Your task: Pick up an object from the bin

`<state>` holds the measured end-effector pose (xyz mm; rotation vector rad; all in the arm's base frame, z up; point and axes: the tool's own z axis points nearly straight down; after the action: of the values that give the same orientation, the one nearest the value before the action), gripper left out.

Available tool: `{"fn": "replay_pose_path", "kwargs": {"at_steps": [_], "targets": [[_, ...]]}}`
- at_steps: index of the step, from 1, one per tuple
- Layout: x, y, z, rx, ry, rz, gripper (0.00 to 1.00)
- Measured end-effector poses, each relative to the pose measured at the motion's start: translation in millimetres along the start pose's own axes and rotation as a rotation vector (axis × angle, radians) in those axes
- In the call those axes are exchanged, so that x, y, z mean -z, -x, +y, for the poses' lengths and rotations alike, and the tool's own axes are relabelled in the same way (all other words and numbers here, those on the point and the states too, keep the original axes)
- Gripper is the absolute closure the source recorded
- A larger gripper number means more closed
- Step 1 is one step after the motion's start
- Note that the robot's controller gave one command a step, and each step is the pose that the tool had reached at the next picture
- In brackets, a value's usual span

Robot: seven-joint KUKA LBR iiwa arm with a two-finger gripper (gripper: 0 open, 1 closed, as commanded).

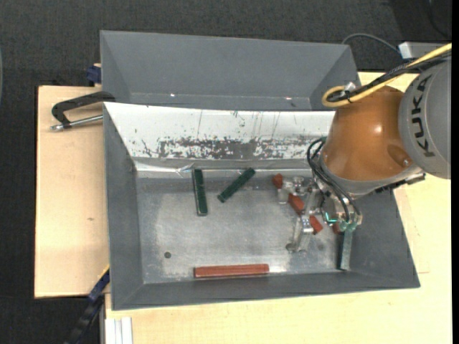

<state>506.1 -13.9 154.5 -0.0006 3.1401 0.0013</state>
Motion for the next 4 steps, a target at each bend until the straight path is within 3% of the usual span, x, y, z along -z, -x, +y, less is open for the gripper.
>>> {"fn": "replay_pose_path", "kwargs": {"at_steps": [1, 2, 3, 4], "targets": [[-16, 6.0, -50, -0.012, 0.001, 0.0, 0.0], [-69, 9.2, -54, 0.086, -0.004, -0.003, 0.0], [-75, 12.7, -81, 0.054, 0.003, -0.001, 0.0], [-67, 35.0, -104, 0.01, -0.003, -0.004, 0.0]]}}
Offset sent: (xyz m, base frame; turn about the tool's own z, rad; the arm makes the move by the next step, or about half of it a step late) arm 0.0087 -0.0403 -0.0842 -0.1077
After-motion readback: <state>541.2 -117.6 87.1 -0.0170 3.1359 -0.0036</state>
